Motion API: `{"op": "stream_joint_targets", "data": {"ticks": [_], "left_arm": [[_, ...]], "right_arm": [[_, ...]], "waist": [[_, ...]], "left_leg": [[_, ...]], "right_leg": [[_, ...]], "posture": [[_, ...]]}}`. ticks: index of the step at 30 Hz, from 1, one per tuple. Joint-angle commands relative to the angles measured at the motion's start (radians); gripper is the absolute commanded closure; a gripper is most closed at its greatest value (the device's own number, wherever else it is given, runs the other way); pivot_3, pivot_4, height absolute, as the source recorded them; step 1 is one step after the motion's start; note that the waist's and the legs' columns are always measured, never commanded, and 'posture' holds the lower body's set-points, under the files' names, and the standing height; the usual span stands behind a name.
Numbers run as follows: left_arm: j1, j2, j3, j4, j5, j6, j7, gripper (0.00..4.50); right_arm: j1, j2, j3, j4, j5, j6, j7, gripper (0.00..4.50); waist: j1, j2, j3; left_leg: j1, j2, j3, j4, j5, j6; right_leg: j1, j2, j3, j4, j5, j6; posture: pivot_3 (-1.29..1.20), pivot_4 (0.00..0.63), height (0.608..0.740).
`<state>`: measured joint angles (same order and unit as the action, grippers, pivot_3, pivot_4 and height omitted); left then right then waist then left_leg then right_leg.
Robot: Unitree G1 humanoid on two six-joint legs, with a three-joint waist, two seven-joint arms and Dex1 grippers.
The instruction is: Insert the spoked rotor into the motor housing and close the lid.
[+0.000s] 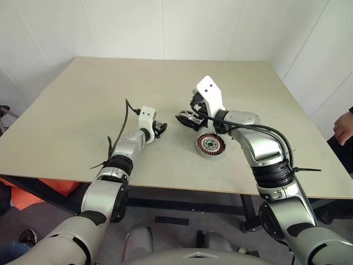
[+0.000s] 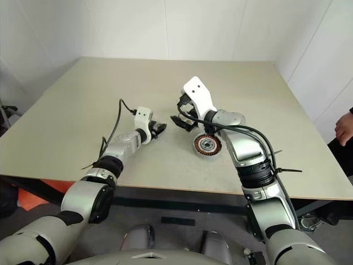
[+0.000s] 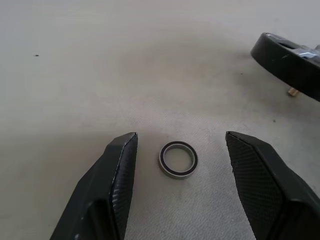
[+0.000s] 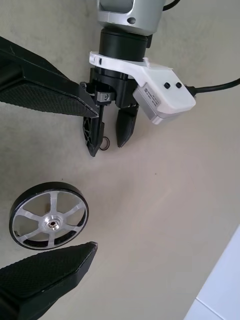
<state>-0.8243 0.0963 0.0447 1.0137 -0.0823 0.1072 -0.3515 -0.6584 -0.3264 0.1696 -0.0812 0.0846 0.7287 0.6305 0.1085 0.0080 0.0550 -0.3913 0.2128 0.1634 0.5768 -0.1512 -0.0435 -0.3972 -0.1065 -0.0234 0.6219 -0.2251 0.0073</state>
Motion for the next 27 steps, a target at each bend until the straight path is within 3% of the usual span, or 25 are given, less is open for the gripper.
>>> {"op": "stream_joint_targets", "data": {"ticks": [1,14,18,25,27], "left_arm": [[-0.037,0.018,-0.006,0.011,0.031,-0.017,0.042,1.73],[-0.033,0.002,-0.02,0.018,0.043,0.014,-0.017,1.73],[-0.033,0.0,-0.032,0.021,0.055,0.024,-0.03,2.92],[-0.031,-0.001,-0.031,0.016,0.054,0.028,-0.041,2.92],[-0.029,-0.002,-0.029,0.015,0.051,0.028,-0.042,3.3]], "right_arm": [[-0.008,-0.012,-0.031,-0.025,0.018,-0.021,-0.01,0.0],[-0.007,-0.014,-0.031,-0.03,0.024,-0.024,-0.02,0.0],[-0.008,-0.018,-0.033,-0.028,0.029,-0.028,-0.025,0.0],[-0.007,-0.022,-0.032,-0.029,0.034,-0.034,-0.03,0.0],[-0.005,-0.024,-0.033,-0.029,0.035,-0.037,-0.03,0.0]], "waist": [[0.0,0.0,0.0],[0.003,0.0,0.0],[0.014,0.0,0.0],[0.019,0.0,0.0],[0.019,0.0,0.0]], "left_leg": [[0.0,0.0,0.0,0.0,0.0,0.0],[0.0,0.0,0.0,0.0,0.0,0.0],[0.0,-0.001,0.0,0.0,0.0,0.0],[0.0,-0.001,-0.001,0.0,0.0,0.0],[0.0,-0.001,-0.001,0.0,0.0,0.0]], "right_leg": [[0.0,0.0,0.0,0.0,0.0,0.0],[0.001,0.0,0.0,0.0,0.0,0.0],[0.001,-0.001,0.0,-0.001,0.0,0.0],[0.001,-0.001,0.0,-0.001,0.0,0.0],[0.001,-0.001,0.0,-0.001,0.0,0.0]], "posture": [[0.0,0.0,0.74],[0.0,0.0,0.74],[0.0,0.0,0.74],[0.0,0.0,0.74],[0.0,0.0,0.74]]}}
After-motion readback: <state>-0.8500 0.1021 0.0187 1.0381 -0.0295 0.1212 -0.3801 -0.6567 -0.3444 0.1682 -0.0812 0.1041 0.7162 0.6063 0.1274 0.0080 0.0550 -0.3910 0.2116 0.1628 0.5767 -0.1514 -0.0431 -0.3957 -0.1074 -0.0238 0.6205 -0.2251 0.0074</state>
